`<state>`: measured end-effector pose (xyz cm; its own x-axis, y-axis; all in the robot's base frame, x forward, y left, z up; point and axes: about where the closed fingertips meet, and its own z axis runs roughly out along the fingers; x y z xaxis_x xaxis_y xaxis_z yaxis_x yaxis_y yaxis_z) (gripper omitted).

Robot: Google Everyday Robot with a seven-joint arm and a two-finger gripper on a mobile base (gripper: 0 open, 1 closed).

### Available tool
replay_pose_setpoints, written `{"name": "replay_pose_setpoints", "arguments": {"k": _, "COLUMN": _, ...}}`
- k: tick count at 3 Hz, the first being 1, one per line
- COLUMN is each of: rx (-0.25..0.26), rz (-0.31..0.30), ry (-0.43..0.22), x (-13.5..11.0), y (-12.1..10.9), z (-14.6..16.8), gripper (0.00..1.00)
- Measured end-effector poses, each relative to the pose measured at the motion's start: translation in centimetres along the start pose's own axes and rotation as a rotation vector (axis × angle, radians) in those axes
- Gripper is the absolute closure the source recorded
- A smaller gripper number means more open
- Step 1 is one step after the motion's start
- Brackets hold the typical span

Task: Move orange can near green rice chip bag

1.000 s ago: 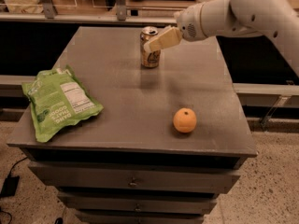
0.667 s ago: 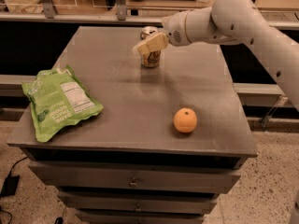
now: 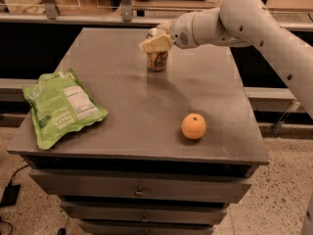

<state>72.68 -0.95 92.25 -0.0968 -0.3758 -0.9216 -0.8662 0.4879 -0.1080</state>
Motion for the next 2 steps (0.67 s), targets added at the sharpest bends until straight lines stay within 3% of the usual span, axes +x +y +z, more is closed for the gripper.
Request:
{"name": "replay_pose_setpoints", "arguments": {"k": 1, "rx": -0.004, "rz": 0.0, "ry": 0.0, "x": 0.01, "y": 0.13, "z": 0.2, "gripper": 0.57}}
{"name": "replay_pose_setpoints", "arguments": {"k": 2, "rx": -0.017, "rz": 0.008, "ry": -0.01, "x": -0.16, "y": 0.41, "z": 0.51, "gripper": 0.88}}
